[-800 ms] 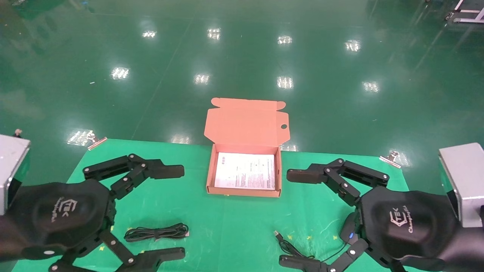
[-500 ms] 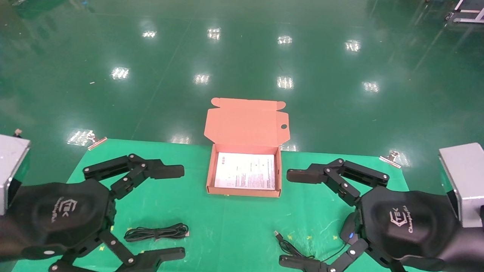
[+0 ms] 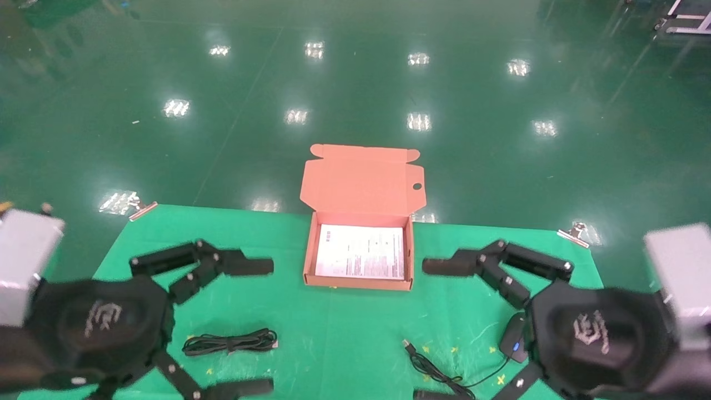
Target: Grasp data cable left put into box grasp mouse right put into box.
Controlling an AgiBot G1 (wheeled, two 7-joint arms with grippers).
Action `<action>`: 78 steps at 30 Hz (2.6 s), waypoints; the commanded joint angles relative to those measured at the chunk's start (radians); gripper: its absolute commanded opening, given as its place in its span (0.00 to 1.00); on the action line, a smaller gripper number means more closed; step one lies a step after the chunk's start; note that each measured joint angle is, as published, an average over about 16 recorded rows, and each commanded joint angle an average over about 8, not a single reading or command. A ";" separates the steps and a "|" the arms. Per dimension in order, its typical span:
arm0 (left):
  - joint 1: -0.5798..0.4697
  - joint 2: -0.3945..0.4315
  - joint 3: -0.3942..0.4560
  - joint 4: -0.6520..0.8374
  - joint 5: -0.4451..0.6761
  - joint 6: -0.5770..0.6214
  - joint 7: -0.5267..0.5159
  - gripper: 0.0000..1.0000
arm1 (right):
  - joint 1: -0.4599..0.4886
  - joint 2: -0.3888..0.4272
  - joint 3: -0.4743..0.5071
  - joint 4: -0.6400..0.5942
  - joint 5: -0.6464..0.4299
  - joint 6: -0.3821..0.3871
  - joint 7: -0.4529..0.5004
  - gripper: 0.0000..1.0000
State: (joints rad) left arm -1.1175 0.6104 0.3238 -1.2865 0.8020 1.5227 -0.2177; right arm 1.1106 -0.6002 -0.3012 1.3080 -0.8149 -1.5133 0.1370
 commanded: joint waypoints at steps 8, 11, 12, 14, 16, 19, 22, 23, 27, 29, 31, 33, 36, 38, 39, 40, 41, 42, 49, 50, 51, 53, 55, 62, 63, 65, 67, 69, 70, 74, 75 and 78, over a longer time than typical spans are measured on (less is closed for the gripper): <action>-0.138 0.014 0.117 -0.020 0.178 0.047 -0.077 1.00 | 0.108 0.007 -0.086 0.041 -0.210 -0.049 -0.154 1.00; -0.204 0.025 0.184 -0.032 0.254 0.056 -0.096 1.00 | 0.151 0.007 -0.138 0.044 -0.283 -0.053 -0.218 1.00; -0.225 0.029 0.209 -0.035 0.279 0.058 -0.099 1.00 | 0.164 0.007 -0.156 0.045 -0.306 -0.052 -0.239 1.00; -0.268 0.038 0.263 -0.038 0.329 0.060 -0.102 1.00 | 0.191 0.005 -0.193 0.047 -0.359 -0.048 -0.290 1.00; -0.310 0.048 0.318 -0.040 0.382 0.059 -0.101 1.00 | 0.216 -0.001 -0.227 0.049 -0.411 -0.043 -0.341 1.00; -0.368 0.072 0.399 -0.040 0.468 0.056 -0.096 1.00 | 0.244 -0.015 -0.275 0.052 -0.495 -0.031 -0.421 1.00; -0.416 0.102 0.474 -0.040 0.556 0.052 -0.087 1.00 | 0.260 -0.035 -0.314 0.052 -0.568 -0.015 -0.482 1.00; -0.431 0.113 0.499 -0.040 0.587 0.051 -0.083 1.00 | 0.263 -0.042 -0.326 0.053 -0.592 -0.009 -0.500 1.00; -0.469 0.153 0.582 -0.041 0.696 0.041 -0.072 1.00 | 0.263 -0.071 -0.363 0.052 -0.669 0.020 -0.539 1.00; -0.477 0.169 0.616 -0.041 0.747 0.032 -0.074 1.00 | 0.260 -0.085 -0.378 0.051 -0.706 0.037 -0.547 1.00; -0.478 0.183 0.643 -0.040 0.793 0.019 -0.084 1.00 | 0.254 -0.099 -0.391 0.050 -0.744 0.057 -0.542 1.00; -0.473 0.196 0.663 -0.038 0.835 0.001 -0.100 1.00 | 0.247 -0.112 -0.404 0.050 -0.783 0.079 -0.529 1.00; -0.458 0.213 0.682 -0.030 0.887 -0.033 -0.132 1.00 | 0.233 -0.131 -0.422 0.048 -0.840 0.113 -0.496 1.00; -0.446 0.224 0.690 -0.019 0.915 -0.058 -0.156 1.00 | 0.223 -0.143 -0.431 0.047 -0.877 0.136 -0.467 1.00; -0.439 0.231 0.694 -0.010 0.929 -0.071 -0.168 1.00 | 0.216 -0.149 -0.435 0.044 -0.890 0.148 -0.446 1.00; -0.433 0.238 0.697 0.001 0.941 -0.083 -0.181 1.00 | 0.211 -0.155 -0.437 0.042 -0.902 0.158 -0.422 1.00; -0.427 0.246 0.699 0.015 0.952 -0.095 -0.194 1.00 | 0.206 -0.160 -0.439 0.041 -0.914 0.168 -0.398 1.00; -0.422 0.253 0.701 0.032 0.962 -0.107 -0.207 1.00 | 0.201 -0.165 -0.441 0.038 -0.926 0.178 -0.374 1.00; -0.406 0.314 0.706 0.185 1.015 -0.189 -0.255 1.00 | 0.175 -0.205 -0.452 0.008 -0.997 0.233 -0.225 1.00; -0.405 0.323 0.706 0.209 1.020 -0.200 -0.256 1.00 | 0.171 -0.212 -0.455 -0.001 -1.006 0.239 -0.211 1.00; -0.404 0.331 0.706 0.231 1.024 -0.211 -0.256 1.00 | 0.168 -0.219 -0.458 -0.012 -1.015 0.245 -0.199 1.00; -0.402 0.347 0.703 0.277 1.027 -0.231 -0.254 1.00 | 0.162 -0.234 -0.463 -0.038 -1.030 0.256 -0.178 1.00; -0.399 0.361 0.700 0.326 1.024 -0.250 -0.247 1.00 | 0.159 -0.250 -0.468 -0.067 -1.044 0.267 -0.166 1.00; -0.394 0.409 0.688 0.507 1.003 -0.298 -0.186 1.00 | 0.157 -0.304 -0.478 -0.171 -1.073 0.308 -0.157 1.00; -0.394 0.417 0.687 0.532 1.000 -0.304 -0.176 1.00 | 0.158 -0.313 -0.479 -0.187 -1.075 0.313 -0.158 1.00; -0.395 0.432 0.684 0.581 0.995 -0.316 -0.154 1.00 | 0.160 -0.330 -0.482 -0.221 -1.081 0.324 -0.159 1.00; -0.397 0.447 0.682 0.628 0.991 -0.328 -0.129 1.00 | 0.163 -0.347 -0.483 -0.255 -1.086 0.333 -0.161 1.00; -0.400 0.463 0.680 0.673 0.987 -0.340 -0.105 1.00 | 0.167 -0.363 -0.485 -0.288 -1.088 0.342 -0.164 1.00; -0.401 0.471 0.678 0.695 0.986 -0.346 -0.092 1.00 | 0.169 -0.371 -0.485 -0.305 -1.089 0.346 -0.167 1.00; -0.408 0.503 0.675 0.781 0.981 -0.371 -0.046 1.00 | 0.177 -0.401 -0.488 -0.370 -1.090 0.360 -0.183 1.00; -0.409 0.511 0.674 0.802 0.980 -0.376 -0.037 1.00 | 0.179 -0.408 -0.488 -0.386 -1.090 0.363 -0.188 1.00; -0.413 0.528 0.670 0.855 0.975 -0.391 -0.017 0.75 | 0.184 -0.425 -0.490 -0.426 -1.090 0.370 -0.200 1.00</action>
State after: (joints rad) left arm -1.5286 1.1339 0.9924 -0.4384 1.7747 1.1329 -0.2411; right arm 1.2936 -1.0219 -0.7908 0.8877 -1.9048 -1.1443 -0.0611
